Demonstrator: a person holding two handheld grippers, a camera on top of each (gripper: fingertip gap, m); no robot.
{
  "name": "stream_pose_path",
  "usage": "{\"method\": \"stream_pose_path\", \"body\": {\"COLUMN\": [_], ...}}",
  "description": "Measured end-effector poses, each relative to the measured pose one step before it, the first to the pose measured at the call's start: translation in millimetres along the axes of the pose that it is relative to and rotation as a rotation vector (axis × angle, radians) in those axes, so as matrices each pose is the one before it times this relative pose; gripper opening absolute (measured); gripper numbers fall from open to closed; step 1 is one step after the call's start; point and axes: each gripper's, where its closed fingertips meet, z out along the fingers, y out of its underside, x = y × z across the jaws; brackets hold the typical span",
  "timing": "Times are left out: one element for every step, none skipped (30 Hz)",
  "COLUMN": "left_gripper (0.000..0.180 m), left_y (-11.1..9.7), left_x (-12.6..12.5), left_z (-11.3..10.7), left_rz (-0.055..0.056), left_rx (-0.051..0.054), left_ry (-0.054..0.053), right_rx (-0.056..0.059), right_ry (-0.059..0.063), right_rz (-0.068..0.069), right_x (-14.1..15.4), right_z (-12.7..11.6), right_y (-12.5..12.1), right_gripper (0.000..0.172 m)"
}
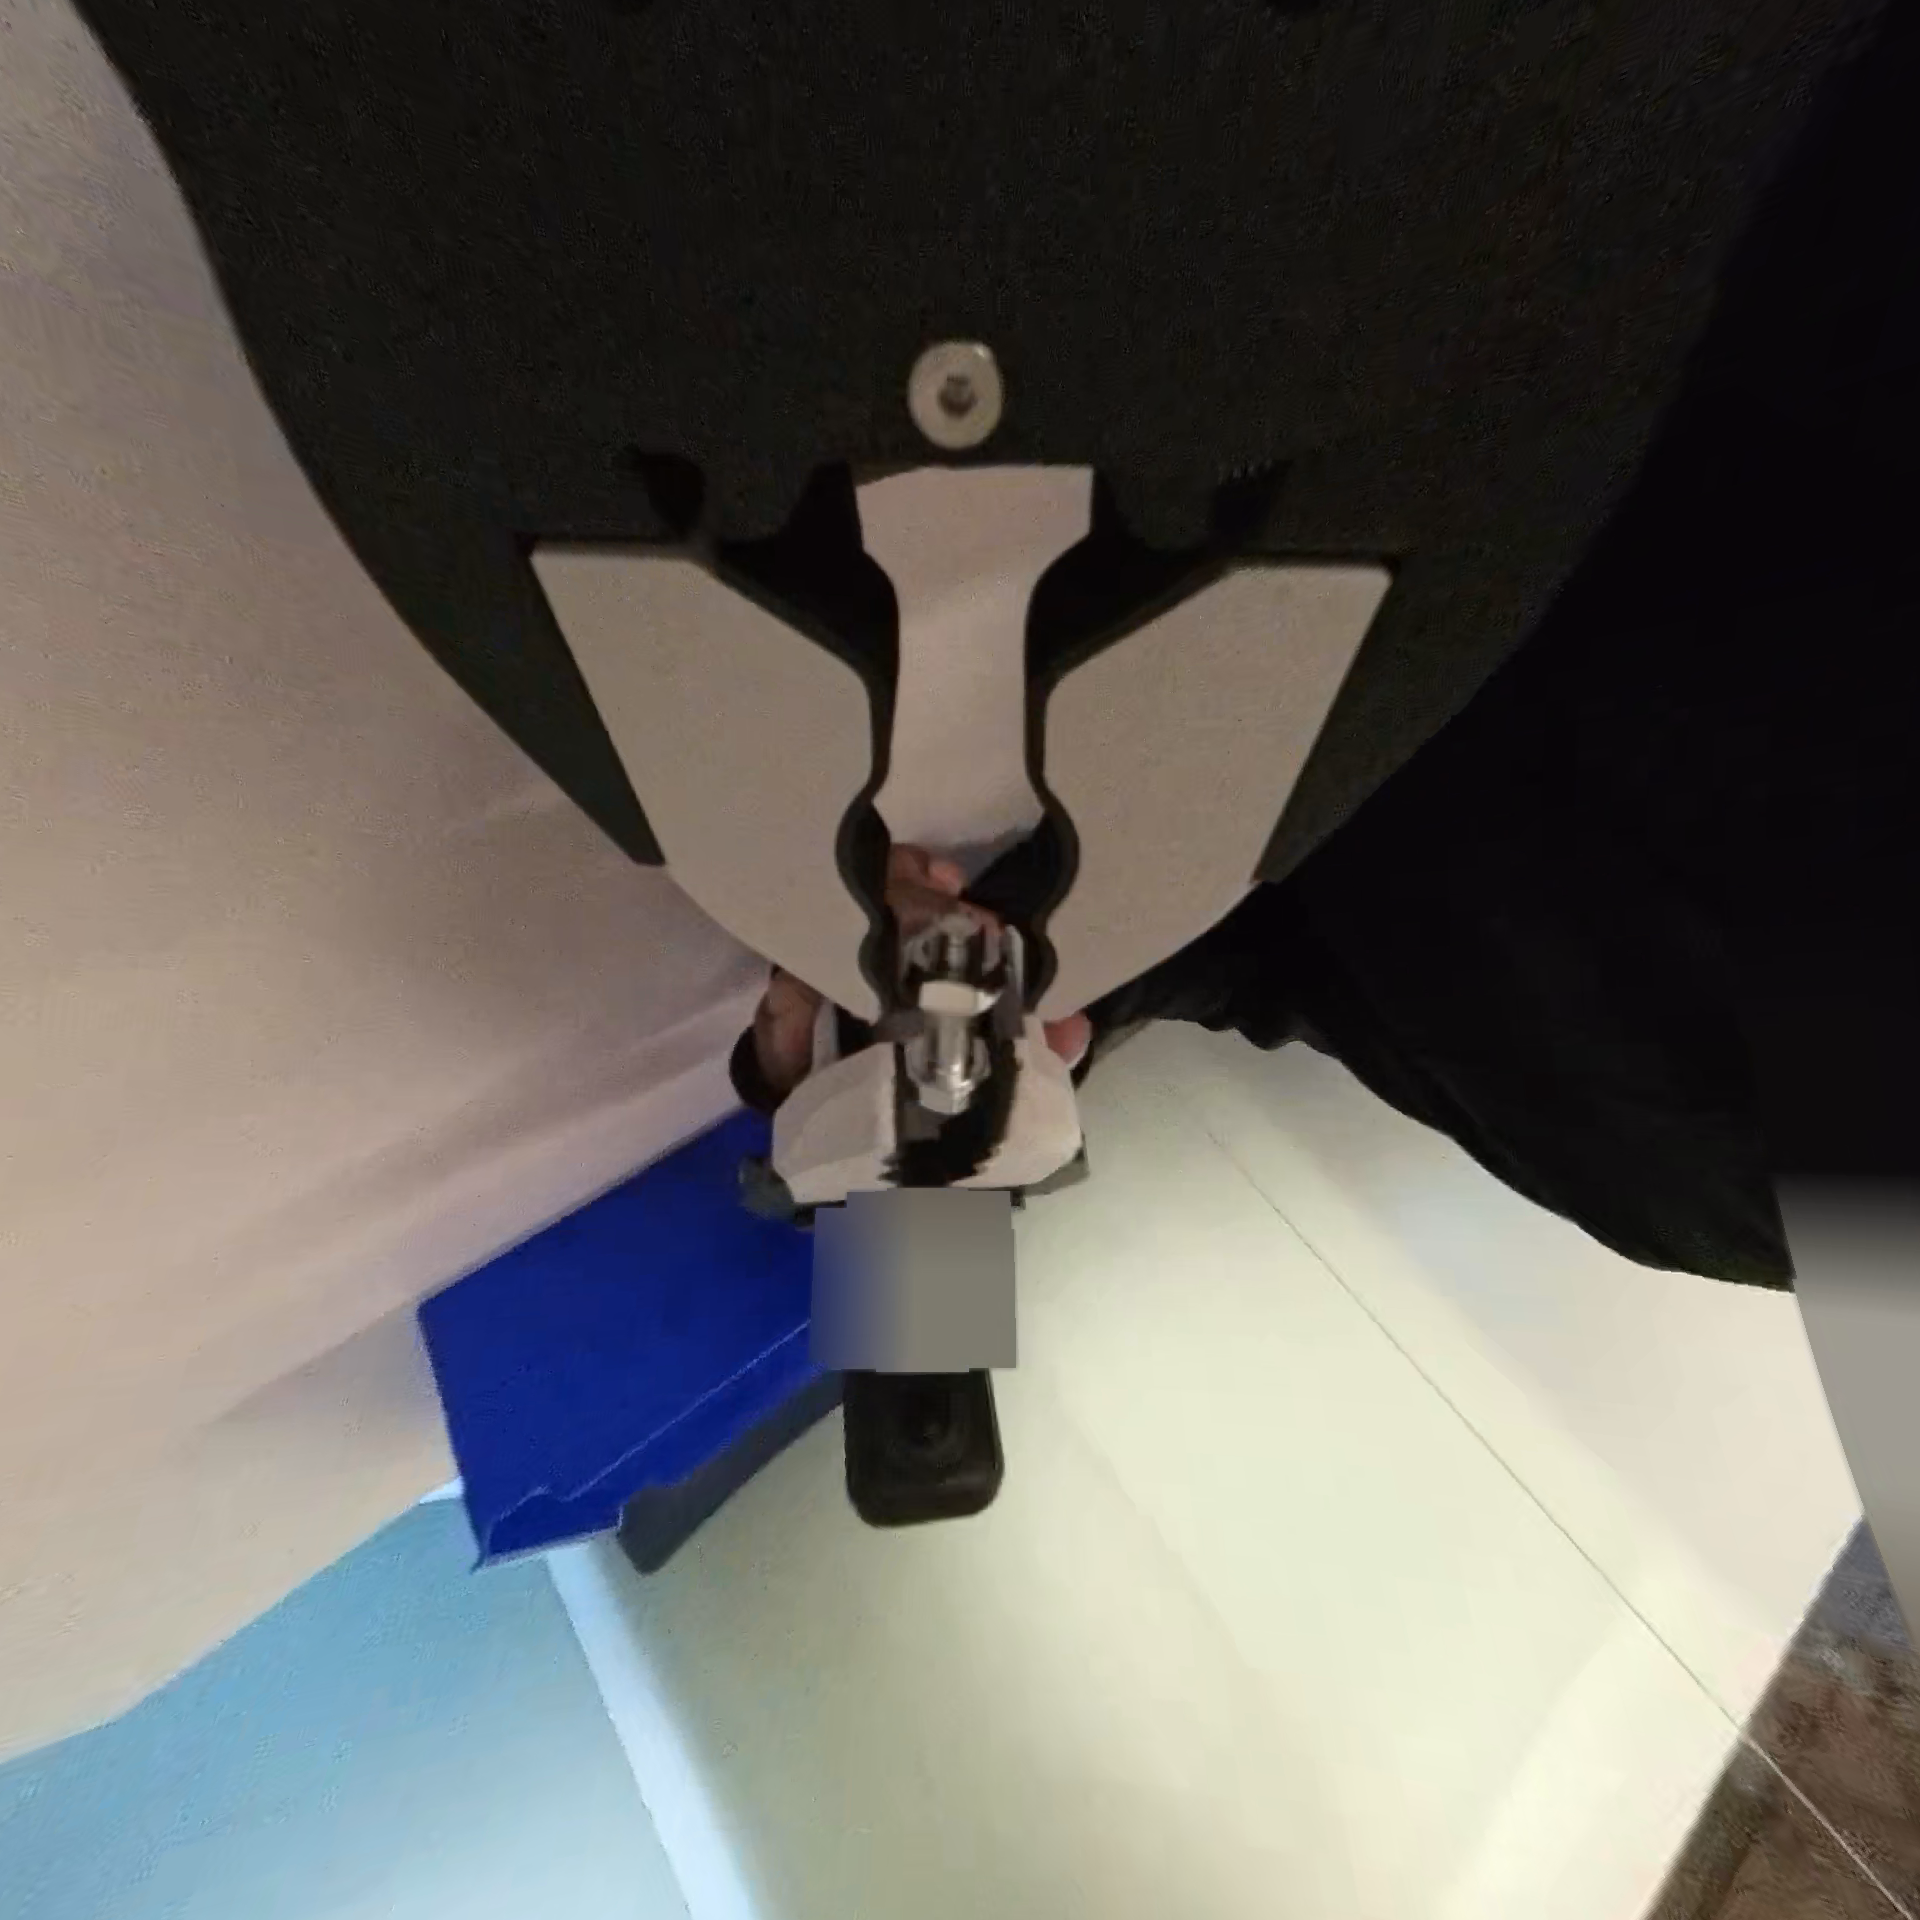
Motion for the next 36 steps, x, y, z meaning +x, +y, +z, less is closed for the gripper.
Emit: {"method": "stream_pose_path", "body": {"left_gripper": [0.017, 0.017, 0.017, 0.017, 0.017, 0.017, 0.017, 0.017, 0.017, 0.017, 0.017, 0.017, 0.017, 0.017, 0.017, 0.017, 0.017, 0.017, 0.017, 0.017, 0.017, 0.017, 0.019, 0.022, 0.028, 0.032, 0.033, 0.034, 0.035, 0.035, 0.035, 0.034, 0.033, 0.033, 0.032, 0.031], "left_y": [-0.26, -1.11, -1.24, -0.72, -0.34, -0.04, 0.11, 0.18, 0.18, -0.1, 0.05, 0.13, -0.21, 0.17, 0.1, 0.0, 0.57, 0.41, -0.08, 0.21, -0.27, -0.33, -1.18, -2.47, -3.79, -4.9, -5.64, -4.93, -3.79, -2.07, -0.97, 0.06, 0.65, 0.45, 0.34, 0.65], "left_x": [-0.93, -1.09, -0.64, -0.81, -1.39, -1.27, -0.6, -0.49, -0.54, -0.54, -0.62, -0.34, -0.23, -0.06, 0.04, -0.27, -0.23, -0.26, 0.45, 0.88, 0.63, -0.07, -0.29, -0.43, 0.58, -0.08, 0.1, 0.05, 0.02, -0.17, 0.05, 0.41, 0.02, -0.05, -0.3, -0.32], "left_z": [-0.54, -0.74, -0.92, -0.67, -0.09, 0.12, 0.35, -0.09, 0.01, 0.41, 0.18, -0.12, -0.04, -0.11, 0.25, 0.42, 0.55, 0.44, 0.37, 0.03, 0.1, -0.24, -0.47, -0.51, -0.03, -1.88, -2.32, -2.58, -1.6, -1.35, -0.98, -0.35, 0.03, 0.28, 0.4, 0.56], "left_rz": [-0.0078, -0.0042, -0.0054, -0.0088, -0.0082, -0.004, -0.0003, 0.0007, -0.0026, -0.0045, -0.0026, -0.0014, -0.0029, -0.0048, -0.006, -0.0045, -0.0009, 0.0017, 0.0026, -0.0011, -0.0044, -0.0048, -0.0051, -0.0027, -0.0005, 0.003, 0.0052, 0.0025, -0.0004, -0.0029, -0.0074, -0.0125, -0.0128, -0.0068, 0.0013, 0.0052], "left_rx": [0.0041, 0.0073, 0.0072, 0.0055, 0.0031, 0.0007, 0.0, 0.0003, 0.0003, 0.0004, 0.0007, 0.0013, 0.0014, 0.001, 0.0005, -0.0007, -0.0031, -0.0039, 0.0001, 0.0016, 0.0, 0.0023, 0.006, 0.0135, 0.0216, 0.0308, 0.037, 0.0329, 0.0244, 0.0146, 0.0075, 0.0012, -0.0039, -0.0034, -0.0021, -0.0038], "left_ry": [-0.0042, -0.0063, -0.0006, -0.0025, -0.0079, -0.0069, -0.0027, -0.0034, -0.0054, -0.0055, -0.0034, -0.003, -0.0018, 0.0002, 0.001, 0.0013, -0.0003, -0.0016, 0.0021, 0.0055, 0.0069, 0.0047, 0.002, 0.0045, 0.0051, 0.0032, 0.0039, 0.0049, 0.0063, 0.008, 0.0108, 0.0139, 0.0102, 0.0045, -0.0027, -0.0058], "right_rx": [0.018, 0.0037, -0.0128, -0.0184, -0.0184, -0.0135, -0.0095, -0.0123, -0.0103, -0.0043, -0.0022, -0.003, -0.0057, -0.0085, -0.008, 0.0009, 0.0058, 0.0022, 0.0002, -0.0012, -0.0049, -0.0062, -0.0034, -0.0021, -0.0017, 0.0002, 0.0024, 0.0045, 0.0044, 0.0039, 0.0051, 0.0076, 0.007, 0.0025, -0.0068, -0.0242], "right_ry": [0.0335, 0.0514, 0.0536, 0.0562, 0.0617, 0.0634, 0.053, 0.0474, 0.0438, 0.0332, 0.023, 0.0208, 0.0181, 0.0141, 0.0181, 0.0204, 0.005, -0.0118, -0.0102, -0.0086, -0.0123, -0.0097, 0.0001, 0.0098, 0.0117, 0.0144, 0.0185, 0.0199, 0.0226, 0.0273, 0.0287, 0.0311, 0.0452, 0.0639, 0.0752, 0.0715], "right_rz": [-0.0587, -0.0884, -0.1092, -0.1184, -0.1204, -0.1149, -0.1012, -0.0884, -0.0803, -0.0718, -0.0597, -0.0465, -0.0373, -0.0307, -0.0242, -0.0174, -0.0083, -0.0003, 0.0068, 0.0155, 0.0254, 0.0314, 0.0311, 0.0239, 0.0145, 0.0062, 0.0019, 0.0007, 0.0002, 0.0015, 0.0048, 0.002, -0.0108, -0.027, -0.0321, -0.0245], "right_x": [1.62, 2.87, 2.37, 2.35, 2.57, 2.66, 1.31, 1.15, 0.9, -0.1, -0.8, -0.35, -0.07, -0.08, 0.72, 1.41, -0.17, -2.04, -1.35, -0.26, 0.04, 0.73, 2.07, 3.3, 3.48, 3.76, 4.44, 4.56, 5.13, 6.53, 8.5, 10.14, 13.84, 18.83, 23.2, 25.55], "right_z": [-0.7, -0.22, 0.35, 0.65, 0.92, 0.74, 0.7, 0.8, 0.53, 0.23, 0.12, 0.11, 0.34, 0.44, 0.24, -0.27, -0.67, -0.51, -0.3, -0.02, -0.01, -0.18, -0.31, -0.55, -0.76, -1.16, -1.64, -1.83, -2.23, -2.87, -3.88, -5.17, -6.8, -8.58, -9.78, -9.77], "right_y": [-2.88, -0.94, 1.34, 2.23, 2.33, 1.66, 0.9, 0.97, 0.61, -0.11, -0.37, -0.36, 0.3, 0.84, 0.72, -0.52, -1.55, -1.17, -0.79, -0.68, -0.44, -0.38, -1.03, -1.4, -1.71, -2.34, -3.12, -3.88, -4.57, -5.88, -8.28, -9.99, -11.03, -10.96, -9.03, -4.54], "right_gripper": [0.031, 0.038, 0.04, 0.043, 0.044, 0.045, 0.045, 0.044, 0.045, 0.044, 0.044, 0.043, 0.042, 0.042, 0.041, 0.037, 0.03, 0.021, 0.019, 0.019, 0.019, 0.019, 0.018, 0.018, 0.018, 0.018, 0.018, 0.018, 0.018, 0.018, 0.018, 0.017, 0.017, 0.017, 0.018, 0.018]}}
